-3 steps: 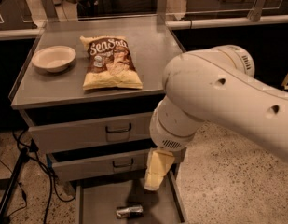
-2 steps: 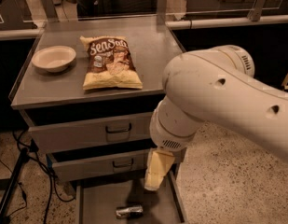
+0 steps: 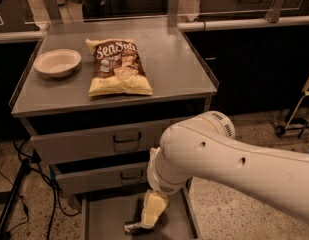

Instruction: Pick redbull can from bottom drawer and place on counter

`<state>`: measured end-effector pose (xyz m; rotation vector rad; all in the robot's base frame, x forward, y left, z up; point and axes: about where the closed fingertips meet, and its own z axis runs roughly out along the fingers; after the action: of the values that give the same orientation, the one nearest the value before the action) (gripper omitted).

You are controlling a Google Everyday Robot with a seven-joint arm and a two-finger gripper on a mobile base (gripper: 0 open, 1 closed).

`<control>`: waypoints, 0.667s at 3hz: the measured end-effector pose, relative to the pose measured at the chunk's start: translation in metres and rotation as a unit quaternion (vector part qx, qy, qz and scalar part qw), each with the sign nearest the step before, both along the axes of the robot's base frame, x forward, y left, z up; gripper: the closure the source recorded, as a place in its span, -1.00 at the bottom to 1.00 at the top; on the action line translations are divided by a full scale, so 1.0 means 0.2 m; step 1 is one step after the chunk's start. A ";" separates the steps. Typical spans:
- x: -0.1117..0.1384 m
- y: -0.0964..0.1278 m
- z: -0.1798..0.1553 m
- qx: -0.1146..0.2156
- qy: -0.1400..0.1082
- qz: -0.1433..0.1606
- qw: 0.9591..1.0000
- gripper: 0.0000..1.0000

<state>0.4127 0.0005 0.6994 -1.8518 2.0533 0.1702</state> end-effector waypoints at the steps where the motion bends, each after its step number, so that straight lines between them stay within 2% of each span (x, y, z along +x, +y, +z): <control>1: -0.01 -0.01 -0.05 -0.003 0.002 -0.001 1.000 -1.00; 2: 0.04 -0.03 -0.31 -0.015 0.002 0.000 1.000 -1.00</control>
Offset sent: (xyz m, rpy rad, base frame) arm 0.0172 -0.0098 -0.1048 -0.0449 0.0024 -0.0011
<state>0.4208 -0.0049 0.6381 -1.8713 2.0687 0.1457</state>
